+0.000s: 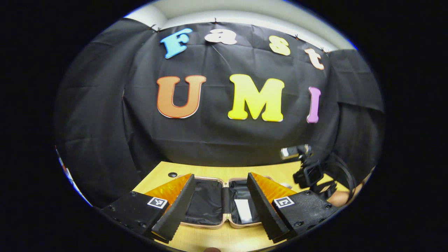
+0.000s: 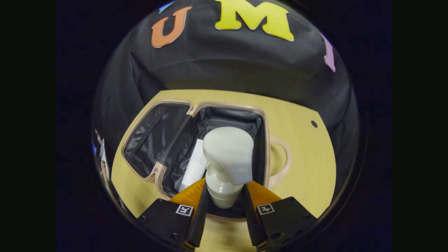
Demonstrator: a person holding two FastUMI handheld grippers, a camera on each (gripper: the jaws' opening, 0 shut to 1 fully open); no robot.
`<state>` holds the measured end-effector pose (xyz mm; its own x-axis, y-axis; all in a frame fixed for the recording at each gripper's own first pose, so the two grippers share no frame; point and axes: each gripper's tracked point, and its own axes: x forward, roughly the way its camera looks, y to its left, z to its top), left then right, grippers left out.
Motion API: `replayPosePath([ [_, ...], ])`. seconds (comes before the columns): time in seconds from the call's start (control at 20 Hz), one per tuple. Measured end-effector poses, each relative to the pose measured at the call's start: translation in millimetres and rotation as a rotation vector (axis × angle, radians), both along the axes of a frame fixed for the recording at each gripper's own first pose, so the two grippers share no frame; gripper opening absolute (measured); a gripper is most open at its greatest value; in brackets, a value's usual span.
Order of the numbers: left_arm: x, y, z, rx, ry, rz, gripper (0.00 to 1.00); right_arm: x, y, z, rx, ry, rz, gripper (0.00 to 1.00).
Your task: First open the suitcase, pack the skin care products into it, and then close the suitcase.
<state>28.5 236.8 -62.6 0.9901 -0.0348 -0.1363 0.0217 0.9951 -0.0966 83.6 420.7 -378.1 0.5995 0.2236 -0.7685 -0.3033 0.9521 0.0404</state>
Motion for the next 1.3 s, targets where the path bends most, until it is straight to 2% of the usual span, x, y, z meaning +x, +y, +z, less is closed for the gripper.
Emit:
replayPosePath([
  [0.1,-1,17,-1,0.004,-0.017,0.028,0.94,6,1,-1,0.000,0.010,-0.054,0.46],
  [0.2,-2,35,2,0.042,-0.025,0.070,0.94,16,3,-2,-0.004,0.022,-0.085,0.49],
  [0.25,-2,41,3,0.050,-0.026,0.089,0.90,21,5,-4,0.000,0.031,-0.107,0.46],
  [0.3,0,41,1,0.044,-0.017,0.089,0.94,28,5,-6,0.004,0.039,-0.129,0.49],
  [0.35,1,41,-1,0.035,-0.006,0.095,0.94,35,7,-8,0.008,0.043,-0.145,0.47],
  [0.45,4,41,-1,0.017,0.010,0.088,0.95,44,7,-18,0.017,0.073,-0.181,0.49],
  [0.65,8,50,-5,0.073,0.050,0.086,0.94,49,7,-40,0.055,0.142,-0.267,0.49],
  [0.75,10,54,-6,0.100,0.063,0.083,0.94,48,10,-49,0.065,0.174,-0.263,0.49],
  [0.9,17,55,-16,0.078,0.091,0.078,0.94,51,13,-57,0.035,0.181,-0.225,0.49],
  [1.0,21,58,-25,0.063,0.108,0.082,0.95,52,11,-67,0.018,0.204,-0.242,0.49],
  [1.1,25,68,-34,0.055,0.116,0.096,0.95,55,11,-68,0.029,0.205,-0.262,0.47],
  [1.3,29,101,-55,0.016,0.160,0.159,0.95,51,12,-73,0.018,0.232,-0.238,0.51],
])
